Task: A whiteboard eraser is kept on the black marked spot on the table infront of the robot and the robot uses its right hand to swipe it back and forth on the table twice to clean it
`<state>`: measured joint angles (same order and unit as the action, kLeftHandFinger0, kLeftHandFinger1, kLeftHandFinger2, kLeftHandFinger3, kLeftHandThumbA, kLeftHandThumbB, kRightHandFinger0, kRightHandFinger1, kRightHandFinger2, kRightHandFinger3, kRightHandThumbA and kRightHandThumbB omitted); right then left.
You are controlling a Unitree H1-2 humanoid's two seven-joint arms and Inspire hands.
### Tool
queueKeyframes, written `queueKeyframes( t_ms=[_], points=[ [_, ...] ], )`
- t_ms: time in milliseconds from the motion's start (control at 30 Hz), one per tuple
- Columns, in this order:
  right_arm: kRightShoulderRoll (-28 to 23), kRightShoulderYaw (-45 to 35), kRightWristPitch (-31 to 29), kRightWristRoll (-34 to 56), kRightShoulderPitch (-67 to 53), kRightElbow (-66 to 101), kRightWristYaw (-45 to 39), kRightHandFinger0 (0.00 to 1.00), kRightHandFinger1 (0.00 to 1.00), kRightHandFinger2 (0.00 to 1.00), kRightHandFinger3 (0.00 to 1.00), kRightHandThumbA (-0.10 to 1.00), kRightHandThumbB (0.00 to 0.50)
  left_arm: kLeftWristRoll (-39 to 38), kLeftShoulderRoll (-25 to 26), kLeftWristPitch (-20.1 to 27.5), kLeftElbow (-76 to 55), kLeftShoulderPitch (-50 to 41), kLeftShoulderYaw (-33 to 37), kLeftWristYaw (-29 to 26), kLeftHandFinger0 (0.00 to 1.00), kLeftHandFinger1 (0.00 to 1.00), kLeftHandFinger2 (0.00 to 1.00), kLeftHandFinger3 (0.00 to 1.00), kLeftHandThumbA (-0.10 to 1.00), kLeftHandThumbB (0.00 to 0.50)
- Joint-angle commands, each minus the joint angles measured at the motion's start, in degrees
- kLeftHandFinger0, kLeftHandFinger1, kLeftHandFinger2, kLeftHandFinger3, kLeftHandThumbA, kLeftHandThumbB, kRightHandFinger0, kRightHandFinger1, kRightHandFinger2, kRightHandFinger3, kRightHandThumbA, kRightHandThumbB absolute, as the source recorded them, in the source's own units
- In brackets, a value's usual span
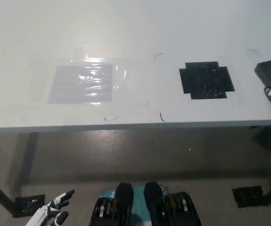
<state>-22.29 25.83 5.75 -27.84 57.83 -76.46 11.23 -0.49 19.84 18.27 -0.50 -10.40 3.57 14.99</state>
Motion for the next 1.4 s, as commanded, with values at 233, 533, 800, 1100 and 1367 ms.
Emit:
queueKeyframes(
  t_ms=[233,533,800,1100,1367],
  points=[
    [11.9,0.9,2.2,-0.6,2.2,-2.0,-2.6,0.0,0.0,0.09,0.68,-0.03,0.173,0.5,0.5,1.7,-1.2,-0.1,-0.3,0.1,1.0,1.0,1.0,1.0,0.9,0.387],
    [14.7,-0.4,-0.1,0.8,2.3,-0.5,-1.9,0.0,0.03,0.04,0.26,-0.06,0.157,0.3,1.0,2.0,-1.2,-0.2,-0.6,0.2,1.0,1.0,1.0,1.0,0.89,0.386],
    [16.8,-1.4,-2.6,1.3,3.1,3.2,-1.3,0.0,0.12,0.46,0.6,-0.1,0.155,0.6,0.7,1.8,-1.2,-0.4,-0.4,0.2,1.0,1.0,1.0,1.0,0.89,0.389],
    [17.1,-2.4,-3.5,1.5,3.3,4.7,-1.7,0.0,0.25,0.64,0.7,-0.1,0.188,0.2,1.2,1.3,-1.5,-0.4,-0.6,0.4,1.0,1.0,1.0,1.0,0.88,0.391],
    [17.8,-0.6,-2.4,-0.9,3.0,9.5,-2.2,0.0,0.45,0.81,0.76,-0.1,0.169,0.1,0.6,1.6,-0.9,-0.4,-0.2,0.3,1.0,1.0,1.0,1.0,0.88,0.389]
  ],
)
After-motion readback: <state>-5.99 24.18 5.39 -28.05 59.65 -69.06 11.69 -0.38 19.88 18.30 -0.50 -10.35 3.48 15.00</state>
